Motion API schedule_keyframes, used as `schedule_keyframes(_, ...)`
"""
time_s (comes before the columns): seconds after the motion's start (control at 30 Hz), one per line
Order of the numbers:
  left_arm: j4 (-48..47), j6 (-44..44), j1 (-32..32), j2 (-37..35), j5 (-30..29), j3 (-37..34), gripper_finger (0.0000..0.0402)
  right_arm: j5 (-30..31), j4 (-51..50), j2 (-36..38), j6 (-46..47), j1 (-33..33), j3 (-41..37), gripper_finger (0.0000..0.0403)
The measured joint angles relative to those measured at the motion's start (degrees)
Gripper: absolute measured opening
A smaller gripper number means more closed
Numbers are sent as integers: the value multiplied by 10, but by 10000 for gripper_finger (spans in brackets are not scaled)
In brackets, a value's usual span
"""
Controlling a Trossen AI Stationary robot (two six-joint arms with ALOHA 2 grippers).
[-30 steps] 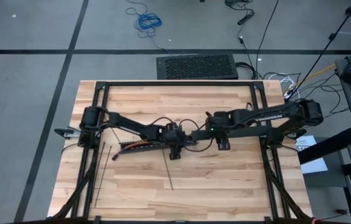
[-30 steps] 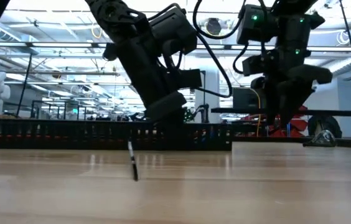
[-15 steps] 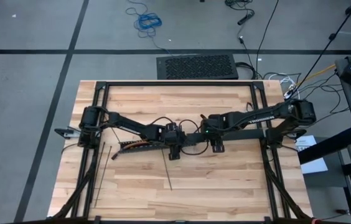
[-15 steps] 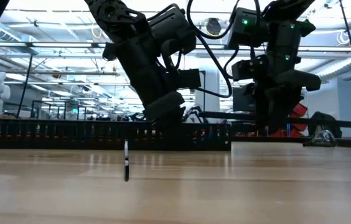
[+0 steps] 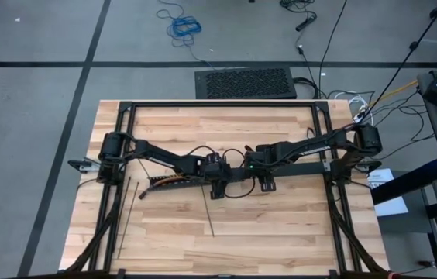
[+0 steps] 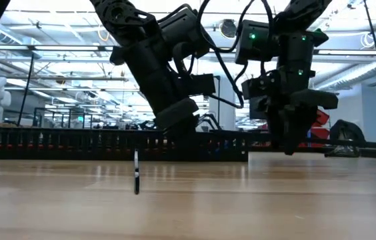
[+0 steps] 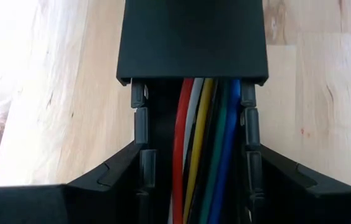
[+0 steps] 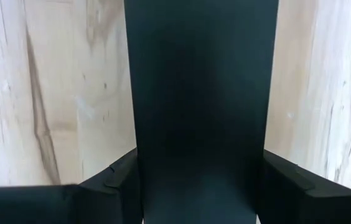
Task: Ziptie cables
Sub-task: Insert the cover on the black cable duct
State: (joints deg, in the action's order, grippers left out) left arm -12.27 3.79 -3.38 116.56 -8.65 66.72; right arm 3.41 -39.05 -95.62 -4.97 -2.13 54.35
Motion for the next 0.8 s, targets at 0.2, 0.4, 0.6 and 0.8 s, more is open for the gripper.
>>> schedule_keyframes(0.2,8,-1,0,1,-3,0,234,-3,-26,-3,-2,0,21,213)
schedule_keyframes(0.4,12,-1,0,1,-3,0,234,-4,-24,-3,-11,1,28,213)
schedule_keyframes(0.6,12,0,0,1,-4,0,234,-8,-10,-3,-3,3,29,316)
schedule_keyframes(0.8,12,0,0,1,-4,0,234,-9,-12,0,10,15,33,391)
